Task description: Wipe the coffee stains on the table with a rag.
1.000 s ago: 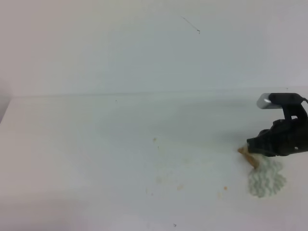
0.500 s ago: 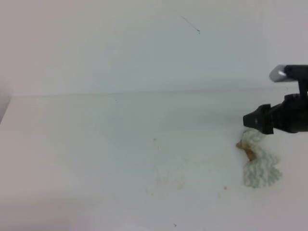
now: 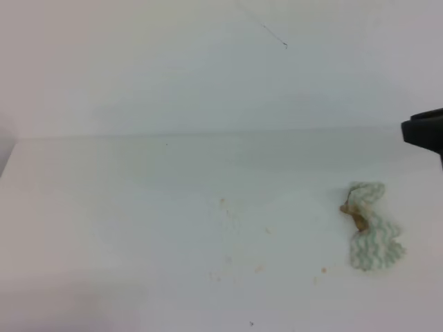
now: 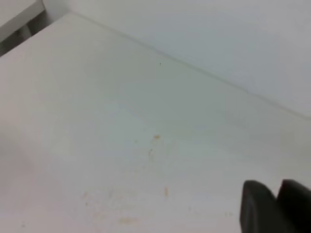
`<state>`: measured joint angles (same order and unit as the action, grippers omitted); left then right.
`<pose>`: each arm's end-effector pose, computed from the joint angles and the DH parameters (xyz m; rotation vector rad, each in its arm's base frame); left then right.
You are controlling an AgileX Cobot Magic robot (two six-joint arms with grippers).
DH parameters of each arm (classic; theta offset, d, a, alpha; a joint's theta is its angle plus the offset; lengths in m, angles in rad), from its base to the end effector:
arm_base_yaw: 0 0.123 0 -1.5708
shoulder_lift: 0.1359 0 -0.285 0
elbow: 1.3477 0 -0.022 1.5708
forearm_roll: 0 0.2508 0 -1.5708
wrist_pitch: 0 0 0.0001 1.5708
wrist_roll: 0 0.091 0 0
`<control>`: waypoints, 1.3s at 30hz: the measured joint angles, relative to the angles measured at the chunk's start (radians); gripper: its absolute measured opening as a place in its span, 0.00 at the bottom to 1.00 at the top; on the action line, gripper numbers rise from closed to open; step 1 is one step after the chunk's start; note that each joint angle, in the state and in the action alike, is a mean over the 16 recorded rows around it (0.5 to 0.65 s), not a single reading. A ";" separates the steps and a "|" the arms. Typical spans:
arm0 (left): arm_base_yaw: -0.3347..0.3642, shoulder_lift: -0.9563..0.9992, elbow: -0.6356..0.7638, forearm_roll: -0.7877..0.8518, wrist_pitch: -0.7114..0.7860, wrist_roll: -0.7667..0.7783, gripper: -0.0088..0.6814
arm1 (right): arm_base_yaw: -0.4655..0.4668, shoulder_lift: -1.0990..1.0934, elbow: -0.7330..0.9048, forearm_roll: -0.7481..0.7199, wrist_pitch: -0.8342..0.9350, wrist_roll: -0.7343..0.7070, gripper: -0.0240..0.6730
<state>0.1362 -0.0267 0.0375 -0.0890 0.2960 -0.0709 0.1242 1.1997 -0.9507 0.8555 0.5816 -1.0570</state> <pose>0.0537 0.0050 0.1753 -0.2421 1.7729 -0.0375 0.2477 0.0690 0.3368 -0.6734 1.9922 0.3566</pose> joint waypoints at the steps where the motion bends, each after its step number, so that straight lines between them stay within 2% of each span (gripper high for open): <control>1: 0.000 0.000 0.000 0.000 0.000 0.000 0.01 | 0.000 -0.035 0.005 -0.028 0.008 0.018 0.31; 6: 0.000 0.000 0.000 0.000 0.000 0.000 0.01 | 0.000 -0.228 0.072 -0.154 -0.019 0.126 0.12; 10: 0.000 0.000 0.000 0.000 0.000 0.000 0.01 | 0.000 -0.397 0.181 -0.220 -0.103 0.196 0.06; 17: 0.000 0.000 0.000 0.000 0.000 0.000 0.01 | 0.000 -0.665 0.450 -0.251 -0.349 0.266 0.05; 24: 0.000 0.000 0.000 0.000 0.000 0.000 0.01 | 0.000 -0.802 0.647 -0.234 -0.521 0.272 0.05; 29: 0.000 0.000 0.000 0.000 0.000 0.000 0.01 | 0.000 -0.828 0.702 -0.223 -0.564 0.272 0.05; 39: 0.000 0.000 0.000 0.000 0.000 0.000 0.01 | -0.004 -0.885 0.731 -0.222 -0.520 0.271 0.04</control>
<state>0.1362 -0.0267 0.0375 -0.0890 0.2960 -0.0709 0.1207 0.3147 -0.2196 0.6331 0.0619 -0.7864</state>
